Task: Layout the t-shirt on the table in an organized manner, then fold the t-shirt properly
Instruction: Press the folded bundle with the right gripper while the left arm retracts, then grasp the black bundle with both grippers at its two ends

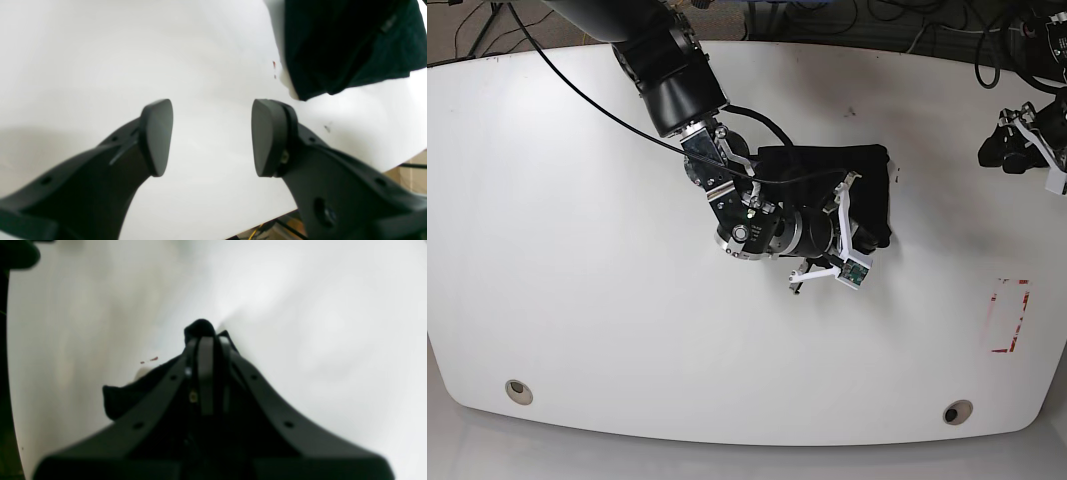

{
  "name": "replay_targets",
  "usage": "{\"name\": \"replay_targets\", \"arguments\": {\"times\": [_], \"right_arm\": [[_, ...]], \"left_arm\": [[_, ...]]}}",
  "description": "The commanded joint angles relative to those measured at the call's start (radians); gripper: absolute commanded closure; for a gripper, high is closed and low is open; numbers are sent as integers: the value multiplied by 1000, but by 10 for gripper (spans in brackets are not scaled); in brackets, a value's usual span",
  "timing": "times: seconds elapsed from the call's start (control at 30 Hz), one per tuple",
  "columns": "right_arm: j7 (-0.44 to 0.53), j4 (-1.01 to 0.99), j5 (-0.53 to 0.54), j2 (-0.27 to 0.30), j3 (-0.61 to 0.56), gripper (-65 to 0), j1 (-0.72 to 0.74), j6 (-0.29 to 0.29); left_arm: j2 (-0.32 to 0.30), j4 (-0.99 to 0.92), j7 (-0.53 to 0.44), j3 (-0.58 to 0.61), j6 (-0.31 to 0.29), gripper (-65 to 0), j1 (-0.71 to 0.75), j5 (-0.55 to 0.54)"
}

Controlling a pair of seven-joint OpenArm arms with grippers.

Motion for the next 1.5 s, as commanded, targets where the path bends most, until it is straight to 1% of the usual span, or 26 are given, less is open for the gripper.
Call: {"name": "replay_targets", "arguments": {"times": [0.0,0.1,0.17,0.27,0.37,0.43,0.5,0.57,0.63,0.67,0.7,0.73,0.83,0.97,1.0,1.07,1.13,1.17,1.2,1.27,1.33,1.4,1.47], "right_arm": [[57,-11,18,-15,2,-14,34,2],[94,-36,18,-15,2,-16,34,2],[111,-47,18,-15,2,-35,34,2],[122,-50,18,-15,2,-138,35,-37],[122,-34,18,-15,2,-260,35,-107],[125,4,18,-15,2,-323,29,-156],[131,45,18,-15,4,-352,22,-187],[131,95,14,-15,4,-363,2,-207],[129,139,8,-8,5,-365,-12,-216],[123,174,11,17,16,-365,-21,-216],[122,187,15,26,23,-365,-24,-215],[108,211,18,41,34,-365,-32,-215],[51,248,18,53,71,-365,-58,-213],[30,268,18,93,106,-355,-98,-212],[33,268,18,98,108,-342,-109,-212],[34,268,18,103,111,-293,-126,-212],[34,266,18,129,111,-219,-136,-212],[34,265,18,136,111,-192,-138,-212],[34,263,18,149,111,-147,-139,-212],[34,256,18,153,111,-98,-144,-212],[34,233,18,155,111,-76,-147,-212],[42,196,18,155,111,-86,-149,-207],[74,156,18,156,111,-89,-150,-187]], "left_arm": [[-21,18,-18,3,-5,-346,-6,-23],[-21,18,-18,20,-5,-346,-7,-23],[-21,18,-18,32,-5,-346,-9,-23],[-21,19,-18,57,-5,-346,-10,-23],[-19,19,-18,92,-5,-346,-13,-23],[-19,21,-20,124,-5,-346,-29,-23],[-18,21,-20,156,-5,-346,-50,-23],[-18,21,-20,201,-5,-346,-72,-23],[-10,22,-20,239,-5,-346,-85,-24],[0,36,-20,267,-5,-346,-102,-24],[5,45,-20,278,-5,-346,-111,-23],[17,70,-20,299,-5,-346,-128,-23],[40,133,-20,357,-5,-346,-154,-23],[59,215,-20,428,-5,-346,-188,-23],[65,231,-20,443,-5,-346,-197,-23],[82,258,-20,472,-5,-346,-213,-23],[97,272,-20,506,-5,-346,-225,-23],[100,272,-20,518,-5,-346,-231,-23],[109,272,-20,543,-5,-346,-247,-23],[125,271,-20,571,-5,-346,-270,-19],[137,269,-20,591,-5,-346,-286,2],[152,269,-20,609,-5,-346,-294,56],[171,268,-20,618,-5,-346,-297,109]]}}
